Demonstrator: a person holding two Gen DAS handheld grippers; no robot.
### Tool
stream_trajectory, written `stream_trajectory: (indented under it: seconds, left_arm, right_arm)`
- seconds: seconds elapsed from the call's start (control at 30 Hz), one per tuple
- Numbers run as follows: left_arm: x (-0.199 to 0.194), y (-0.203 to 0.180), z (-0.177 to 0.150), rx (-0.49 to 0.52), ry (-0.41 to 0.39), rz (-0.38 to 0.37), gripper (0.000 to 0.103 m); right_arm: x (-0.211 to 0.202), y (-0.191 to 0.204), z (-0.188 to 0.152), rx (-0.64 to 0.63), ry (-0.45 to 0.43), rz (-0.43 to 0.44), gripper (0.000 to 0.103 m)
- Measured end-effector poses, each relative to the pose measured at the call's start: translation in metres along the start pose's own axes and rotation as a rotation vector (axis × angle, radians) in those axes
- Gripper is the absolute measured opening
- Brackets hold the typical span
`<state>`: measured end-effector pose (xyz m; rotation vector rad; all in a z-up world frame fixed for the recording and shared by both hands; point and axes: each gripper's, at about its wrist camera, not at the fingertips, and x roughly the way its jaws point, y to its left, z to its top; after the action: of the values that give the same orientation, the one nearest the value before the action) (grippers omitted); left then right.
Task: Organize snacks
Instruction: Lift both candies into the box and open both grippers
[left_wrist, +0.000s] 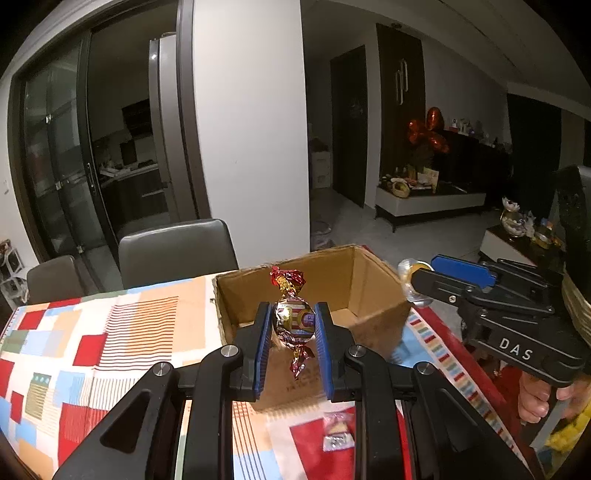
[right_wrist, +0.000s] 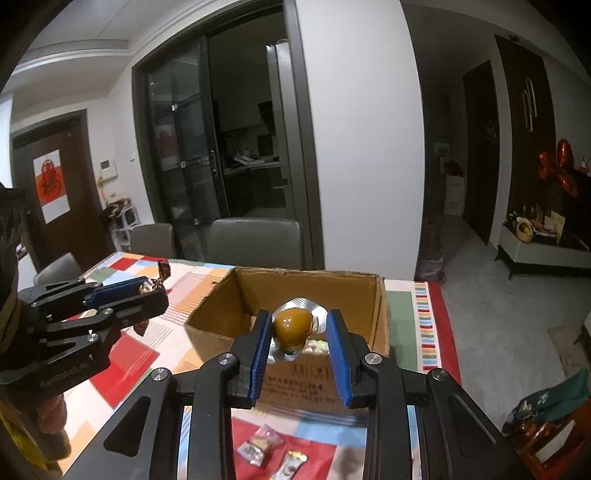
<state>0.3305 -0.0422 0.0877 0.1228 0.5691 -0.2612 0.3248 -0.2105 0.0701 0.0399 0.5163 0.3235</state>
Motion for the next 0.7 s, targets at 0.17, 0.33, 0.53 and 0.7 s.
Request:
stream_trajectory:
  seconds: [0.17,0.33,0.53,0.7]
  left_arm:
    - [0.024,0.006,0.010,-0.001,0.015,-0.001,0.024]
    - [0.047,0.004,0.021,0.020,0.026,0.020,0.024]
    - [0.075,0.002,0.029,0.037,0.071,0.029,0.025]
    - [0.073,0.005,0.022,0.012,0.063,0.070,0.058]
  right_arm:
    - [0.020,-0.007,0.008,0.010,0.016,-0.024,0.032]
    - [0.038,-0.017,0.008,0.026,0.045,-0.036,0.032]
    - [0.058,-0.024,0.007,0.064,0.082,-0.034,0.032]
    - [0.064,-0.027,0.005,0.085,0.102,-0.065,0.039]
